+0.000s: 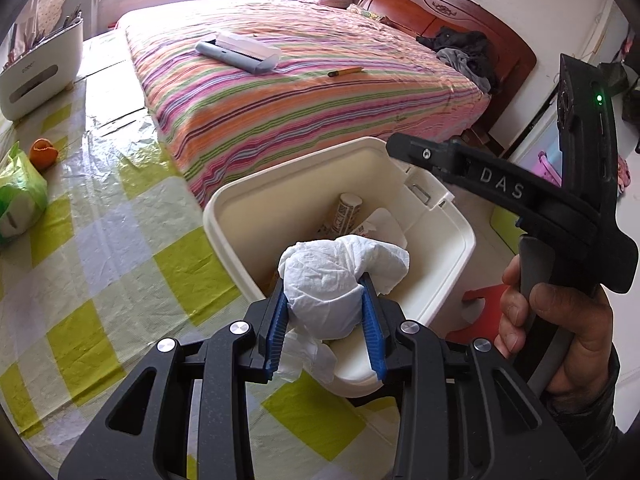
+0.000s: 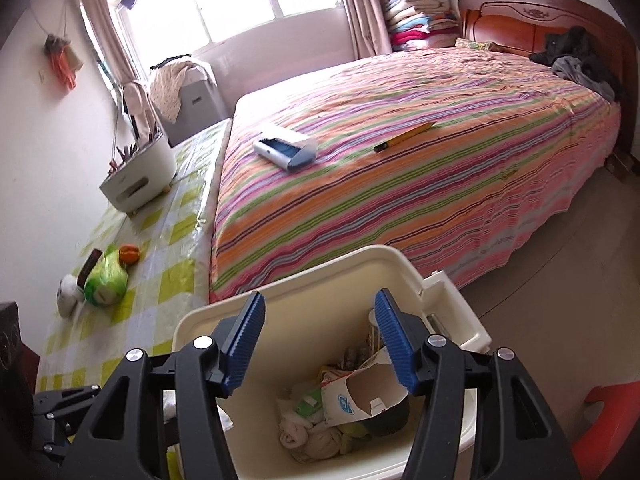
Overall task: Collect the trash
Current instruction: 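Open the left tool to drop the tissue into the bin while the right tool drops the blister pack, then move both open tools back over the table toward the plush toy and bottle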
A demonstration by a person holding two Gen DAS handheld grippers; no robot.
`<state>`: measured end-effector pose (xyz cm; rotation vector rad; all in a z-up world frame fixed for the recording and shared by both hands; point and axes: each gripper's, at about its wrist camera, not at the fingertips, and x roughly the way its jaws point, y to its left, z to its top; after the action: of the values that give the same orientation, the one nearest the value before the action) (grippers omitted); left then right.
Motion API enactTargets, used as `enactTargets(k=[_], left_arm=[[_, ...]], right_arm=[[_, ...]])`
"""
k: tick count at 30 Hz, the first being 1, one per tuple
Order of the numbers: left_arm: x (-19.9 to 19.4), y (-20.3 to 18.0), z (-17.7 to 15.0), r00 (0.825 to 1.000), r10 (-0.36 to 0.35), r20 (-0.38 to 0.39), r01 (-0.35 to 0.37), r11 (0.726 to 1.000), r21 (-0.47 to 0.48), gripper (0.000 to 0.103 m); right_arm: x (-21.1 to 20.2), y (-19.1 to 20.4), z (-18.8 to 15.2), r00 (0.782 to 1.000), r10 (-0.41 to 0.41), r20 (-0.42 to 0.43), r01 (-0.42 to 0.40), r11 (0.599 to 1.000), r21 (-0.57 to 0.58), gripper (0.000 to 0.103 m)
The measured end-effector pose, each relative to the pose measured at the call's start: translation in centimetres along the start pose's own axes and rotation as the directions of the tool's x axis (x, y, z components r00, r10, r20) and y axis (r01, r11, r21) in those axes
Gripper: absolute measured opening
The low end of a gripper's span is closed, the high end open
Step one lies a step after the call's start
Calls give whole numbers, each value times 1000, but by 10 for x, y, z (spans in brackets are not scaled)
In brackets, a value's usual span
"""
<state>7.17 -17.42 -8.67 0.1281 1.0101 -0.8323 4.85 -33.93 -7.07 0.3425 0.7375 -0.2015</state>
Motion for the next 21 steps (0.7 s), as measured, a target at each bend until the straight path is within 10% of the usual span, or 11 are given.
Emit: enactTargets(k=[10,21], left_arm=[[-6,-9,9,998,34,58,-36,999,21,78],[-45,35,4,970,218,106,-223,974,38,78]], right_arm=[[-13,-10,7,998,5,65,-9,998,62,56],[-11,7,9,996,49,69,-53,997,55,56]])
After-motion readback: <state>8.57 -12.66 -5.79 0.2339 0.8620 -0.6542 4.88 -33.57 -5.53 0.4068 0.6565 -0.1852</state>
